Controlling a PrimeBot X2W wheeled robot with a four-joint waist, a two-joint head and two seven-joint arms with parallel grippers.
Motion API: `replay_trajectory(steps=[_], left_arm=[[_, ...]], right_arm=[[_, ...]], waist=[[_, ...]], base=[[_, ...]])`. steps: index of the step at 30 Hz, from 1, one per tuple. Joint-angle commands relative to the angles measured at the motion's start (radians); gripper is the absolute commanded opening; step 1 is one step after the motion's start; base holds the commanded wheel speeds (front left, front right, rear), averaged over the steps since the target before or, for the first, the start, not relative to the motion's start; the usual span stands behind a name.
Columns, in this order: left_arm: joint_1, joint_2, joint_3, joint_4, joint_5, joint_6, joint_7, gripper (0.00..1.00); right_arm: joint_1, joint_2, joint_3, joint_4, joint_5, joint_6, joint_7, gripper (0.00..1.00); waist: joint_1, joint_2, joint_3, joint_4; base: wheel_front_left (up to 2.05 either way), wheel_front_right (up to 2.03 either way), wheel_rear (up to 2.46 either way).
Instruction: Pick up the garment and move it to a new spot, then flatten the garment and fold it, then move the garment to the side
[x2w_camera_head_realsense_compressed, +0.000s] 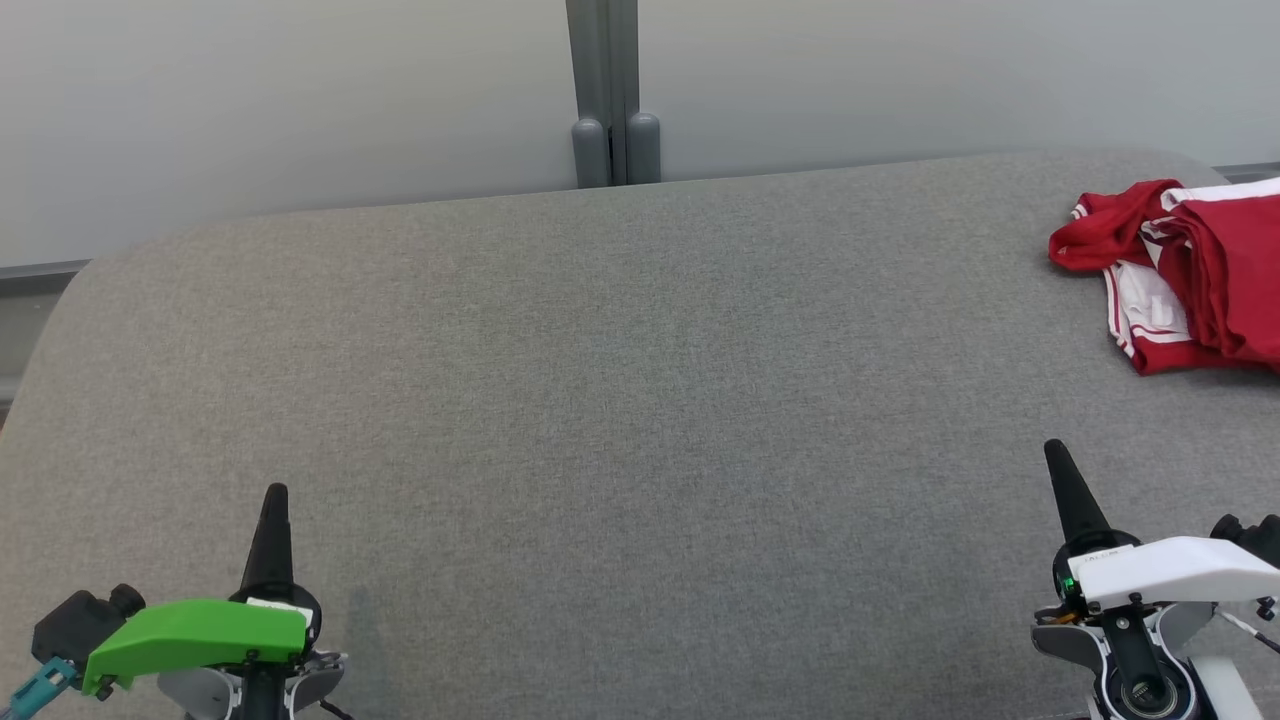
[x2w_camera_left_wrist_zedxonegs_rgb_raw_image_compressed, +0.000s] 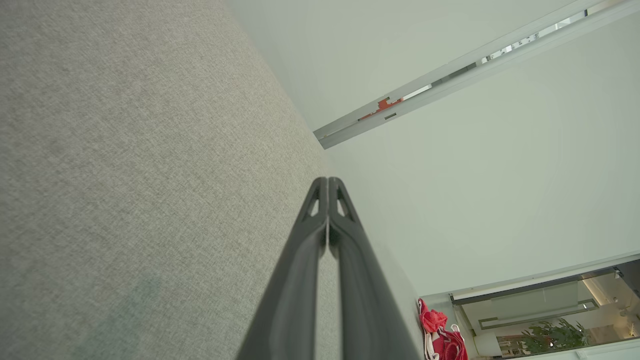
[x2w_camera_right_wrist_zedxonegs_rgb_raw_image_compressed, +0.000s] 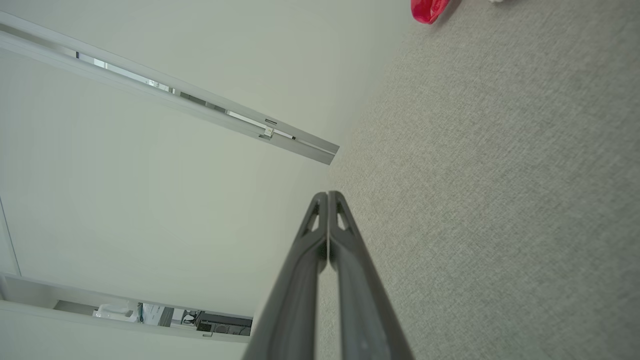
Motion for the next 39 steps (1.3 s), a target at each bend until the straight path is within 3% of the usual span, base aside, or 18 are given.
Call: replay_trajectory(steps=[1,39], left_arm=[[-0.025,0.0,0.01,-0.005,-0.024,-0.008,0.005,0.0],[-0.043,-0.017,0.058,0.009,-0.328,-0.045,0.089,0.0]], right_arm=[[-0.02,-0.001,-0.007,-0.004,0.025,-0.001,0.007,0.0],[-0.039,0.029,-0.043,0.025,0.315,-0.001,0.093,0.0]], waist=[[0.0,0.0,0.0,0.0],[0.0,0.0,-0.002,-0.01]], base=[[0.0,0.0,0.0],[0.0,0.0,0.0]])
